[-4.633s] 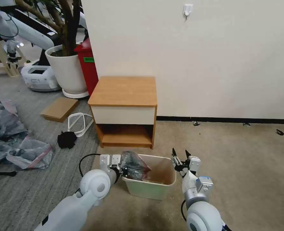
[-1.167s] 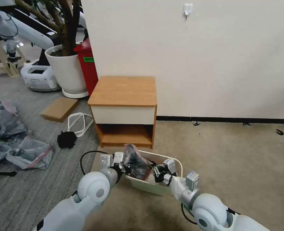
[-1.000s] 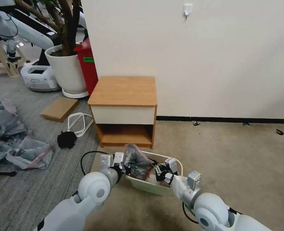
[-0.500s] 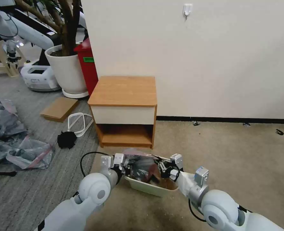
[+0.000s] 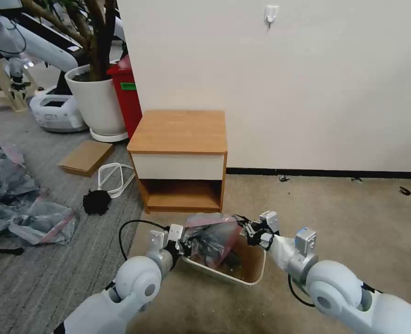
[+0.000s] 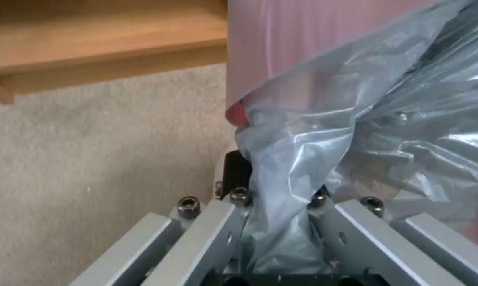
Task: Pick up the garbage bag from the table and place it over the trash can.
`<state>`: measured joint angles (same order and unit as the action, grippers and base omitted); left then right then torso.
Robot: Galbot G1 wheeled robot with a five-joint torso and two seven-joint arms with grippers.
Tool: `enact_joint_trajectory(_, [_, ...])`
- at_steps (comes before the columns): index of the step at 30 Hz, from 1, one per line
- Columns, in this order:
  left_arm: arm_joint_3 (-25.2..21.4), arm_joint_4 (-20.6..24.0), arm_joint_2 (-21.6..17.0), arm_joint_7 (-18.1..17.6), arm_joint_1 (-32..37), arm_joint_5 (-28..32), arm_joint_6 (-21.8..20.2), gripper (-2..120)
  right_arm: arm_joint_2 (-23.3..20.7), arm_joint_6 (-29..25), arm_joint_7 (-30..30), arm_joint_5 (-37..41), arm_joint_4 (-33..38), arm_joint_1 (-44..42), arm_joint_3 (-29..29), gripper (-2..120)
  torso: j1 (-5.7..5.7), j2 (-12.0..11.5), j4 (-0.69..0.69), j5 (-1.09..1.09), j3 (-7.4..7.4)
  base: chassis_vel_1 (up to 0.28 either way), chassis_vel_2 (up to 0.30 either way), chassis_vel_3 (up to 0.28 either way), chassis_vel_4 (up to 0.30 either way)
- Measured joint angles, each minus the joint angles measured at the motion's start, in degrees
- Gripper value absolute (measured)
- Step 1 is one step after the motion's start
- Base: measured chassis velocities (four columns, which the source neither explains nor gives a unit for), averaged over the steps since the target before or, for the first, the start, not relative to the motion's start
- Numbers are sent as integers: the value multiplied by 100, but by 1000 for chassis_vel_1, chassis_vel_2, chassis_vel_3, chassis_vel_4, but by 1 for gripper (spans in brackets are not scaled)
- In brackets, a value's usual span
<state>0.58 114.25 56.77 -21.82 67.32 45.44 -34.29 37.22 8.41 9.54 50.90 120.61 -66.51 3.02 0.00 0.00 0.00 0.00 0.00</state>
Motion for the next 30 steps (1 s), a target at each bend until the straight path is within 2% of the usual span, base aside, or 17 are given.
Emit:
enact_joint_trajectory(6, [41, -33, -10, 442, 107, -623, 233, 3, -24, 223, 218, 236, 39, 177, 143, 0, 0, 0, 0, 0, 0, 0, 0, 0, 0])
enact_joint_trajectory(8, [43, -33, -10, 460, 113, -647, 249, 3, -22, 236, 230, 253, 37, 197, 159, 0, 0, 0, 0, 0, 0, 0, 0, 0, 0])
enact_joint_trajectory(10, [48, -48, -9, 829, 199, -1059, 469, 3, 4, 460, 372, 423, -62, 395, 293, 0, 0, 0, 1, 0, 0, 0, 0, 0, 0])
enact_joint_trajectory(12, [47, -54, -9, 917, 218, -1153, 544, 3, 7, 512, 400, 466, -96, 436, 316, 0, 0, 0, 0, 0, 0, 0, 0, 0, 0])
enact_joint_trajectory(14, [-1, -68, -27, 1268, 287, -1466, 823, 3, -10, 682, 458, 531, -236, 527, 360, 0, 0, 0, 0, 0, 0, 0, 0, 0, 0])
enact_joint_trajectory(15, [-1, -68, -27, 1268, 287, -1466, 823, 3, -10, 682, 458, 531, -236, 527, 360, 0, 0, 0, 0, 0, 0, 0, 0, 0, 0])
enact_joint_trajectory(17, [-24, -107, -70, 1537, 320, -1664, 1057, 3, -46, 785, 460, 592, -321, 578, 396, 0, 0, 0, 0, 0, 0, 0, 0, 0, 0])
enact_joint_trajectory(20, [-46, -134, -86, 1692, 324, -1747, 1181, 3, -62, 897, 461, 692, -366, 613, 396, 0, 0, 0, 0, 0, 0, 0, 0, 0, 0])
enact_joint_trajectory(23, [-82, -205, -124, 2018, 323, -1894, 1414, 3, -96, 1041, 495, 815, -477, 716, 401, 0, 0, 0, 0, 0, 0, 0, 0, 0, 0])
enact_joint_trajectory(24, [-82, -205, -124, 2018, 323, -1894, 1414, 3, -96, 1041, 495, 815, -477, 716, 401, 0, 0, 0, 0, 0, 0, 0, 0, 0, 0])
enact_joint_trajectory(27, [-154, -321, -145, 2366, 349, -2124, 1679, 3, -123, 1221, 521, 955, -539, 801, 399, 0, 0, 0, 0, 0, 0, 0, 0, 0, 0])
enact_joint_trajectory(29, [-161, -332, -146, 2396, 353, -2144, 1712, 3, -125, 1245, 522, 965, -546, 807, 397, 0, 0, 0, 0, 0, 0, 0, 0, 0, 0])
enact_joint_trajectory(30, [-218, -399, -158, 2606, 374, -2261, 1879, 3, -130, 1375, 531, 991, -603, 830, 396, 0, 0, 0, 0, 0, 0, 0, 0, 0, 0])
